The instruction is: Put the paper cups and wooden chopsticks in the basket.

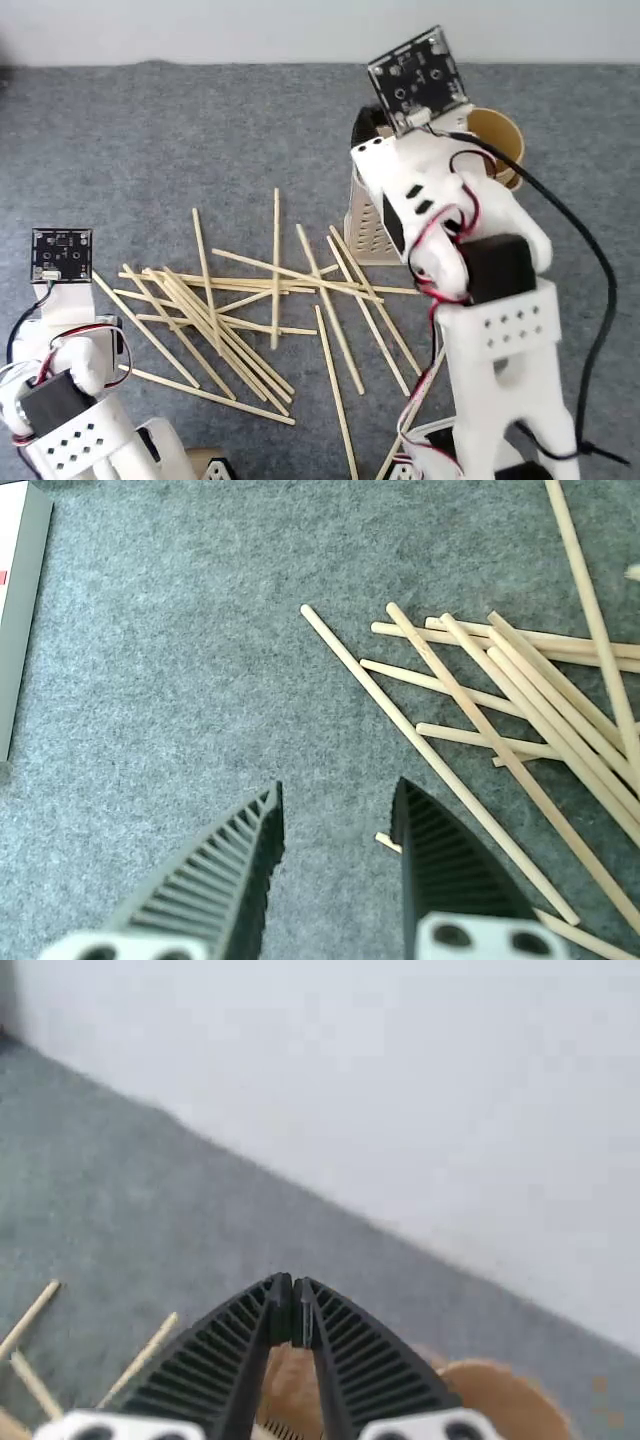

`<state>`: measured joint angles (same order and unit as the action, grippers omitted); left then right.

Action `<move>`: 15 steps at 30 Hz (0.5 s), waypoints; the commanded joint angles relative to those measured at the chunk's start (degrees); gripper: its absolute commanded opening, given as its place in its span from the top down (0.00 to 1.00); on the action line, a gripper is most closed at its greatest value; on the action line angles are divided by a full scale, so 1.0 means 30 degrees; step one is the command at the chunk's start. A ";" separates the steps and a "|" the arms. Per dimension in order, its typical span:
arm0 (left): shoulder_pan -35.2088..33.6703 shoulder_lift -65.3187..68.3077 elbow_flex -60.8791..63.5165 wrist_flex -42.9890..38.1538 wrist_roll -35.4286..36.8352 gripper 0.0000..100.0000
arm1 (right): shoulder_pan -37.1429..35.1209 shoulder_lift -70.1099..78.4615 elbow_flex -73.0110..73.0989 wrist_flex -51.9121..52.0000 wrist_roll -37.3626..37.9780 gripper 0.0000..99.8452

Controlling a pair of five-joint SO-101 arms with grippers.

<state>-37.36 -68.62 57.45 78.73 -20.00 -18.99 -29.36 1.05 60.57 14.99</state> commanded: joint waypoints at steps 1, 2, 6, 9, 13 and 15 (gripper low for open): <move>0.0029 -0.0234 -0.0044 -0.0352 -0.0117 0.83 | 0.0249 0.0718 -0.0879 0.2212 -0.1055 0.99; 0.0029 -0.0234 -0.0044 -0.0352 -0.0117 0.83 | 0.0249 0.0982 -0.0879 0.2828 -0.1289 0.99; 0.0029 -0.0234 -0.0044 -0.0352 -0.0117 0.83 | 0.0132 0.2418 -0.0850 0.5055 -0.1495 0.99; 0.0029 -0.0234 -0.0044 -0.0293 -0.0117 0.83 | -0.0718 0.4117 -0.0850 0.6520 -0.1495 0.99; 0.0029 -0.0234 -0.0015 -0.0264 -0.0117 0.83 | -0.2095 0.7194 -0.0850 0.7165 -0.1495 0.98; 0.0029 -0.0234 0.0015 -0.0264 -0.0117 0.83 | -0.2535 0.8777 -0.0908 0.7048 -0.1553 0.95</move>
<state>-37.36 -68.62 57.80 78.73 -20.00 -24.79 -7.56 1.05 81.41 11.12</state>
